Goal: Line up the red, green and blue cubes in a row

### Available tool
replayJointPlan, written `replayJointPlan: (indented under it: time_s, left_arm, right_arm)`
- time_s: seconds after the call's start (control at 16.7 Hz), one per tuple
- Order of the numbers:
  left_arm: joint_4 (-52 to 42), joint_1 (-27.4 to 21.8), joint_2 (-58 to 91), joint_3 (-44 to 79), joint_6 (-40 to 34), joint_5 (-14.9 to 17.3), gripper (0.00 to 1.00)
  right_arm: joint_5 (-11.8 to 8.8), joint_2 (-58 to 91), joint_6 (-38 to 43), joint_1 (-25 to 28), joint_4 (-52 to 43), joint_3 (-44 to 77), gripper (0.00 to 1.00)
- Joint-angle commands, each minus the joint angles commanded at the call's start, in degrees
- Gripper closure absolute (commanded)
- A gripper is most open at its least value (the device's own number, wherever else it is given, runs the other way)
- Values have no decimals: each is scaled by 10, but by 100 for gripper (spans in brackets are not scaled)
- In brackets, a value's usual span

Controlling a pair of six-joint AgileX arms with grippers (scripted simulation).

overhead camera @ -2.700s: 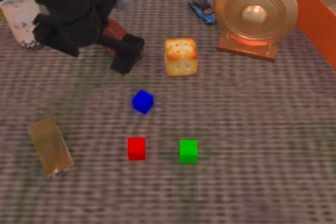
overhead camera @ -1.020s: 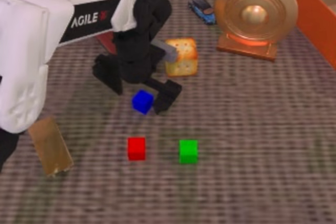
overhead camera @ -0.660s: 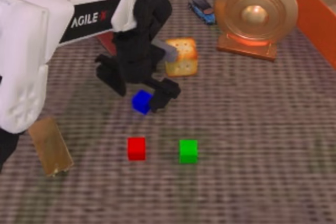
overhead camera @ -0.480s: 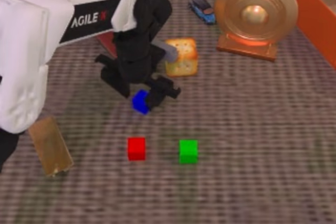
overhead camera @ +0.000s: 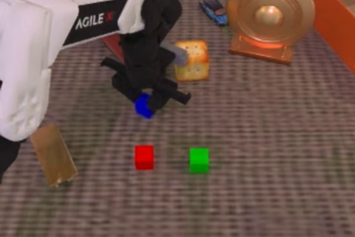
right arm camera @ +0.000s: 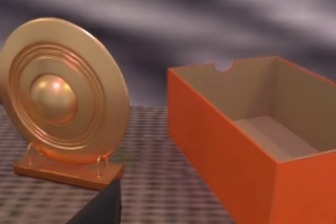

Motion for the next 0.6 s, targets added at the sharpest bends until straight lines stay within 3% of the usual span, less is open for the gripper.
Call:
replayJointPlan:
  time_s: [0.36, 0.6]
  left_arm:
    - [-5, 1, -12, 5, 0, 1, 100]
    - [-72, 6, -25, 57, -1, 0, 100]
  right_arm:
    - [0, 0, 0, 0, 0, 0, 0]
    - [0, 0, 0, 0, 0, 0, 0]
